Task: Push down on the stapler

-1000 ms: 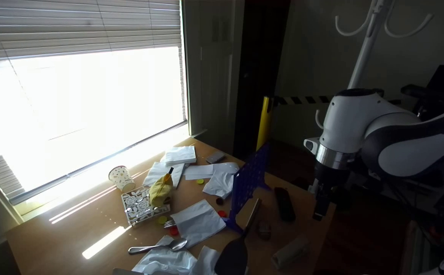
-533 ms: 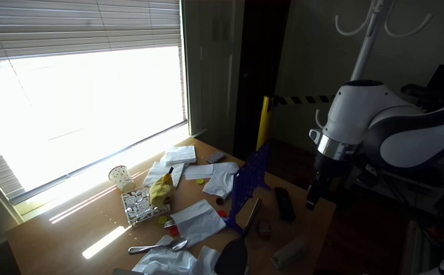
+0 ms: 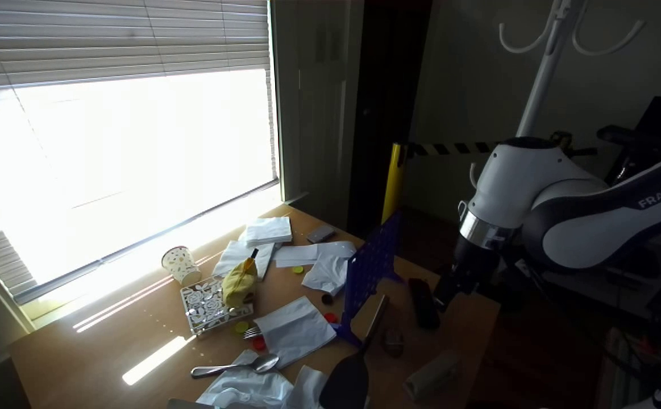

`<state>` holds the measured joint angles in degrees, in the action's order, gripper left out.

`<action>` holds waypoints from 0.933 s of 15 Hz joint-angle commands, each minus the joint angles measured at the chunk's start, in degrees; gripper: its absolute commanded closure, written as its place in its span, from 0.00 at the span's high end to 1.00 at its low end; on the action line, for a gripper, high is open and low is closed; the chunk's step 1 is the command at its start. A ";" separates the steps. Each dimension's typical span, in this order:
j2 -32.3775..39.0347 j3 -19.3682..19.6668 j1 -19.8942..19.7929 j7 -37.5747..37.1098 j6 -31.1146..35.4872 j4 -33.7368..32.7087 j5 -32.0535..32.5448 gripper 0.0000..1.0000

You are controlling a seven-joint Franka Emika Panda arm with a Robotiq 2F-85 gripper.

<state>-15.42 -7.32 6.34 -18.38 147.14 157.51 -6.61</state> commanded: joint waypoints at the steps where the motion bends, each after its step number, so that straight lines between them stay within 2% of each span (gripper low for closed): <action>1: 6.24 -1.03 0.18 -2.55 3.99 0.00 -2.11 1.00; 4: 10.39 -0.25 2.43 3.83 2.27 -0.41 -6.07 1.00; 7: 13.89 -0.34 3.88 13.65 0.37 -1.57 -9.32 1.00; 10: 16.64 -0.82 3.78 20.54 -1.38 -2.22 -6.93 1.00; 13: 18.54 -1.16 3.36 21.99 -1.33 -2.42 -2.17 1.00; 14: 18.78 -1.22 3.38 21.94 -0.63 -2.32 -0.20 0.78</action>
<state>0.89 -8.22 10.12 2.15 146.96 156.81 -11.50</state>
